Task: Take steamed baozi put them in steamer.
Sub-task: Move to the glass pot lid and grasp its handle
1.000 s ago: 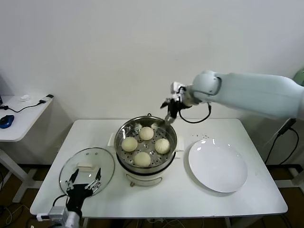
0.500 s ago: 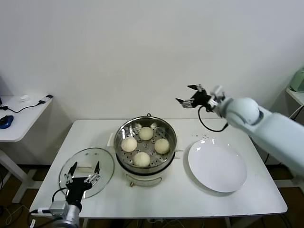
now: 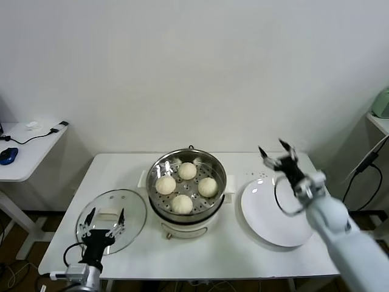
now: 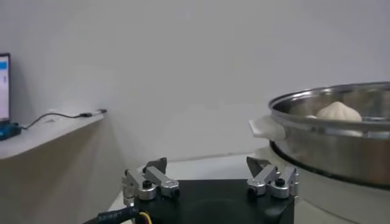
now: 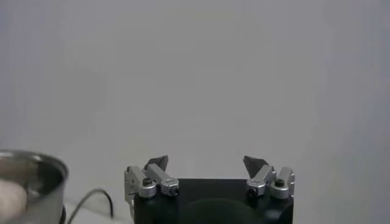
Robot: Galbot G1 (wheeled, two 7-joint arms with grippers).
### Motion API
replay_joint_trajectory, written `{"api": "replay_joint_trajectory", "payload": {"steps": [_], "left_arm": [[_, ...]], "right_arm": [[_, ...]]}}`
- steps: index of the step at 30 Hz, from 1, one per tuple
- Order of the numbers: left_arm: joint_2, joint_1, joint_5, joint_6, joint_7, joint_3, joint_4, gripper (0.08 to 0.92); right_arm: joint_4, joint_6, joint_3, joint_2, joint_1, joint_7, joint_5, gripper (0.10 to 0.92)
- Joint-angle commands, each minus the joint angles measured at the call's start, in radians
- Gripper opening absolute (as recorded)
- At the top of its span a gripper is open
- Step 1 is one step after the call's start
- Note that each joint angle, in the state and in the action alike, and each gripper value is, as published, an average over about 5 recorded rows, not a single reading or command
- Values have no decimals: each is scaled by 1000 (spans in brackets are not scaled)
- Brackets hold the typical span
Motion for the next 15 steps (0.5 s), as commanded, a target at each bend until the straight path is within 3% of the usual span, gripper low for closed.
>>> {"api": "replay_joint_trajectory", "payload": {"steps": [1,5,9,15], "left_arm": [[11,-1,191,-109,-54,-6,52,823],[25,-7,433,-149,-160,-15,92,823],[48,-21,865,-201,-307,-45,168,823],[123,-27,1240,-183,-345,-50,305,823]], "right_arm": [[-50,241,330,287,-462,-19,-89,823],[-62,263,313,325,-461,-22,-99,823],[-43,244,296,345,-462,-20,-129,823],[-1,200,262,356,-465,-29,-180,823]]}}
